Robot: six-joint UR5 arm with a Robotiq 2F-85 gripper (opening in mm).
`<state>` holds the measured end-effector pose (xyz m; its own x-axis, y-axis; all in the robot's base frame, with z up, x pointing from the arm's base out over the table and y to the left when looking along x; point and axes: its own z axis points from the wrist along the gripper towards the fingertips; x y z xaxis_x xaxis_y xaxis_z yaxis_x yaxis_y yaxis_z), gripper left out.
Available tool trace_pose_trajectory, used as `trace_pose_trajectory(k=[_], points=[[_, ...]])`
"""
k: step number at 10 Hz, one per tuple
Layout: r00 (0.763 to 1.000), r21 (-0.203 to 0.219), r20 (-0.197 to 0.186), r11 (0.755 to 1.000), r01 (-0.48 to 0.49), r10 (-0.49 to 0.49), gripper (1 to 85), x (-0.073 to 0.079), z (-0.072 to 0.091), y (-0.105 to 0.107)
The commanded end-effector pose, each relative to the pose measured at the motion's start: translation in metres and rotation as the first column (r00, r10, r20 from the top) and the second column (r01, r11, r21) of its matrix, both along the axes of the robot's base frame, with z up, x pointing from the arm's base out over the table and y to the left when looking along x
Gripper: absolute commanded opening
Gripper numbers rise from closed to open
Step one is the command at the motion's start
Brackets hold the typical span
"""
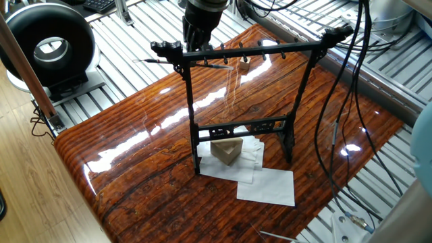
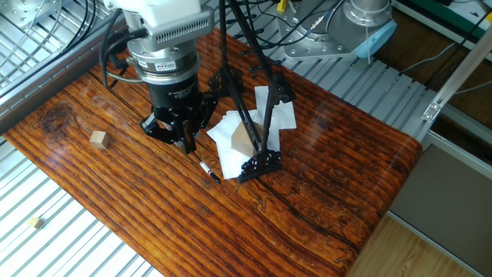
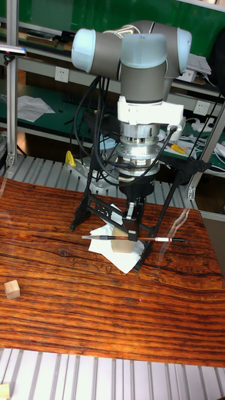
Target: Place the brush on the pen rack
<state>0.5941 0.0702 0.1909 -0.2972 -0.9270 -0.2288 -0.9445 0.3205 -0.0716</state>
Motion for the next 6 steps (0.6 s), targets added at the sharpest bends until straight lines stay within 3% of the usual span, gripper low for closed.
trace_pose_trajectory(k=[1, 6], points=[[1.0, -0.013, 0.006, 1.0, 0.004, -0.003, 1.0, 0.0017, 0.001, -0.0042], [0.999, 0.007, 0.008, 0.999, -0.046, 0.045, 1.0, -0.0003, 0.0021, 0.0028]])
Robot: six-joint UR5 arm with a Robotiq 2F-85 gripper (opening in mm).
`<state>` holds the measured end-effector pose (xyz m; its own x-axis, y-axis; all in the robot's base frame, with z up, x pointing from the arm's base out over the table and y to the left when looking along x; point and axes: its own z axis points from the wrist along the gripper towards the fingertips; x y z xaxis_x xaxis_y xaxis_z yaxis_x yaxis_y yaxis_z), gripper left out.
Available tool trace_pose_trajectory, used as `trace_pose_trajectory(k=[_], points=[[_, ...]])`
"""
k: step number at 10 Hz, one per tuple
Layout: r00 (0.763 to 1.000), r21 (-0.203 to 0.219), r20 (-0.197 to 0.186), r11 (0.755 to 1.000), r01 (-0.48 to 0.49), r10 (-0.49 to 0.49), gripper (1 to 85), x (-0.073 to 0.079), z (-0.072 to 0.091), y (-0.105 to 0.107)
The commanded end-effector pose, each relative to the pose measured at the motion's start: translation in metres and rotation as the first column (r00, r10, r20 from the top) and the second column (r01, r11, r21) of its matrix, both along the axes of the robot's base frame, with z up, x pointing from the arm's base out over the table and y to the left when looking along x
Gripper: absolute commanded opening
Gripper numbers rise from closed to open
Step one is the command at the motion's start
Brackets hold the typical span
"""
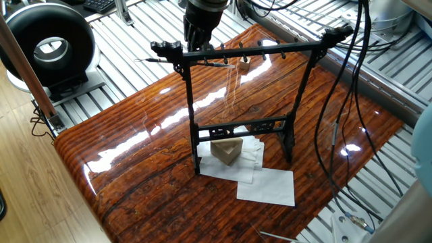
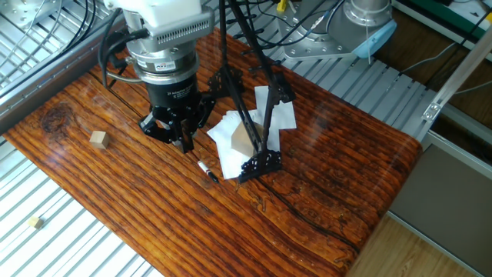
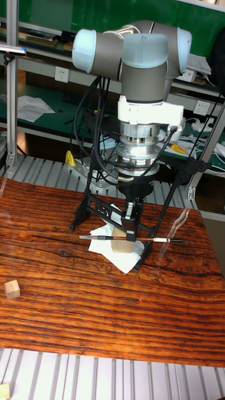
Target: Place the brush on the pen rack
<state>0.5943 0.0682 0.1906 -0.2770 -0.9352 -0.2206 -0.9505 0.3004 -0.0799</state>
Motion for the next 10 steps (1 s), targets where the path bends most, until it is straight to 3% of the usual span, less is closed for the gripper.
trace_pose_trajectory(k=[1, 3, 6, 10], points=[[0.999, 0.09, 0.008, 0.995, -0.042, 0.041, 1.0, -0.005, 0.014, 0.017], [0.996, 0.058, -0.006, 0.994, -0.09, 0.09, 1.0, -0.017, 0.02, 0.0], [0.989, 0.106, 0.001, 0.983, -0.149, 0.15, 1.0, -0.039, 0.017, -0.023], [0.984, 0.138, 0.011, 0.974, -0.18, 0.18, 1.0, -0.06, 0.031, -0.036]])
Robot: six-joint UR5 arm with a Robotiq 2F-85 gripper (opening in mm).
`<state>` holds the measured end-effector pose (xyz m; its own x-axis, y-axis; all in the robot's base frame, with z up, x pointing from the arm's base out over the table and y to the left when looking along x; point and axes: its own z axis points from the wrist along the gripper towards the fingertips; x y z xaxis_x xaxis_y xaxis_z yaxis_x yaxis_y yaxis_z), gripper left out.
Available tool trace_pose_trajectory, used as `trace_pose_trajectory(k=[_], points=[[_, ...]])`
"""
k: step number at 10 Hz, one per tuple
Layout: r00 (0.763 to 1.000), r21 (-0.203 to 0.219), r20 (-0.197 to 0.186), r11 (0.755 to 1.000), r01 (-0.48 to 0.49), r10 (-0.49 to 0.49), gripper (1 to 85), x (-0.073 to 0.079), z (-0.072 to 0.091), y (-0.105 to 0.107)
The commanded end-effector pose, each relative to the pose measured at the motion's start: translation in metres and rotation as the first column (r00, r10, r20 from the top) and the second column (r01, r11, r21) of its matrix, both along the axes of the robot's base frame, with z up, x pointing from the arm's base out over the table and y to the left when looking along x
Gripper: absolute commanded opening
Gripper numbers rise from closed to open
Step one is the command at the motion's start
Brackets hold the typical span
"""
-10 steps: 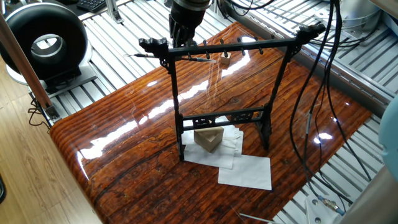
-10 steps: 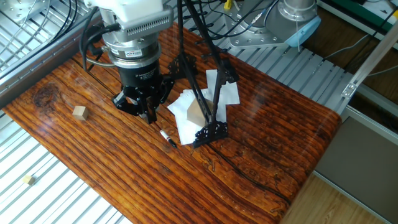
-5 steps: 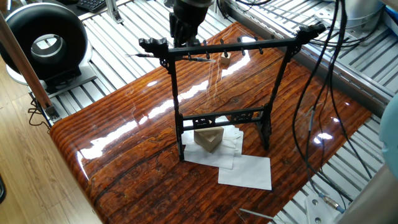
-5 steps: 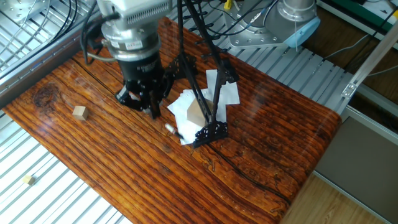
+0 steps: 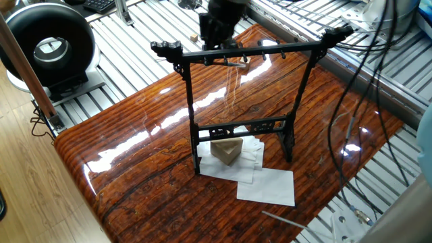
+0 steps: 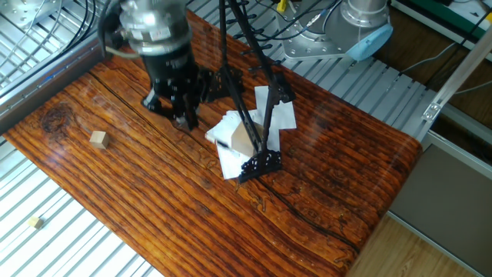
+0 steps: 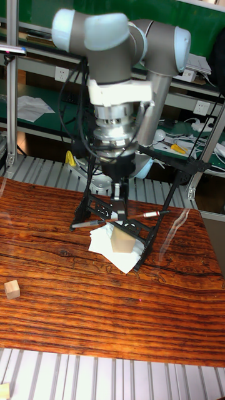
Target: Place the brush on the pen rack
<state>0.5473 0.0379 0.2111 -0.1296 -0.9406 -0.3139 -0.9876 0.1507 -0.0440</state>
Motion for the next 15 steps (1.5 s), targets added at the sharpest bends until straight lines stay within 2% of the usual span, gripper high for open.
trace_pose_trajectory(k=[1, 5, 10, 15], points=[[1.0, 0.048, 0.013, 0.999, -0.021, 0.02, 1.0, -0.013, 0.012, -0.005], [1.0, 0.052, 0.016, 0.999, -0.007, 0.006, 1.0, -0.013, 0.014, -0.006], [1.0, 0.031, 0.025, 1.0, -0.004, 0.003, 1.0, -0.014, 0.014, -0.015], [1.0, 0.045, 0.026, 0.999, -0.015, 0.014, 1.0, -0.025, 0.015, -0.023]])
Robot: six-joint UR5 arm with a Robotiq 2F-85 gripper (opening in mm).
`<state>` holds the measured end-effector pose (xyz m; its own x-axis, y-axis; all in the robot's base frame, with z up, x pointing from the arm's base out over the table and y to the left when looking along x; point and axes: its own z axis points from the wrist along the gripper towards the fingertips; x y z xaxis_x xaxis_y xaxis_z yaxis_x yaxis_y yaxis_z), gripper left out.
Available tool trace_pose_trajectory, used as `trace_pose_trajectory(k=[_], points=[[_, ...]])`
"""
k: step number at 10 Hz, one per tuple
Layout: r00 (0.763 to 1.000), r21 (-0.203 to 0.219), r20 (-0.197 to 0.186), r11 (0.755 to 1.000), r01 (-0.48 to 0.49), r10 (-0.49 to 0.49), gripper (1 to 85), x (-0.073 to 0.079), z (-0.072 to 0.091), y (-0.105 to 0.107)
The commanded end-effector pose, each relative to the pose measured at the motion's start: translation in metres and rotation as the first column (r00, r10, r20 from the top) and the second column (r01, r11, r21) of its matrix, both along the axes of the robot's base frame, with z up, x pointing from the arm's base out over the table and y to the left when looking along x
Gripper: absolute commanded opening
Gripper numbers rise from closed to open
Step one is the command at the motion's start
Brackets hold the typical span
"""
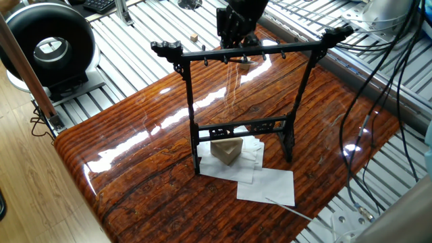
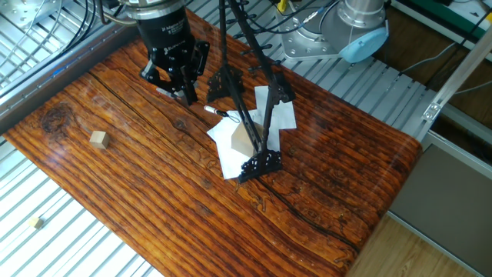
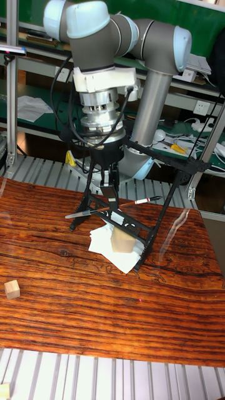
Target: Place the brush on the pen rack
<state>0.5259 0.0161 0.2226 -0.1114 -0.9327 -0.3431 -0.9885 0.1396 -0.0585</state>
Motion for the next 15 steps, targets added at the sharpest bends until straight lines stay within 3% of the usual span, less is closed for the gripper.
trace_pose_trajectory(k=[1, 4, 12, 15], points=[[1.0, 0.013, 0.008, 1.0, -0.002, 0.001, 1.0, -0.003, 0.004, -0.002], [1.0, 0.001, 0.015, 1.0, 0.002, -0.002, 1.0, -0.006, 0.009, -0.006], [1.0, 0.026, 0.018, 0.999, 0.02, -0.02, 1.0, -0.025, 0.031, -0.002], [0.999, 0.035, 0.027, 0.999, 0.02, -0.021, 1.0, -0.031, 0.032, -0.006]])
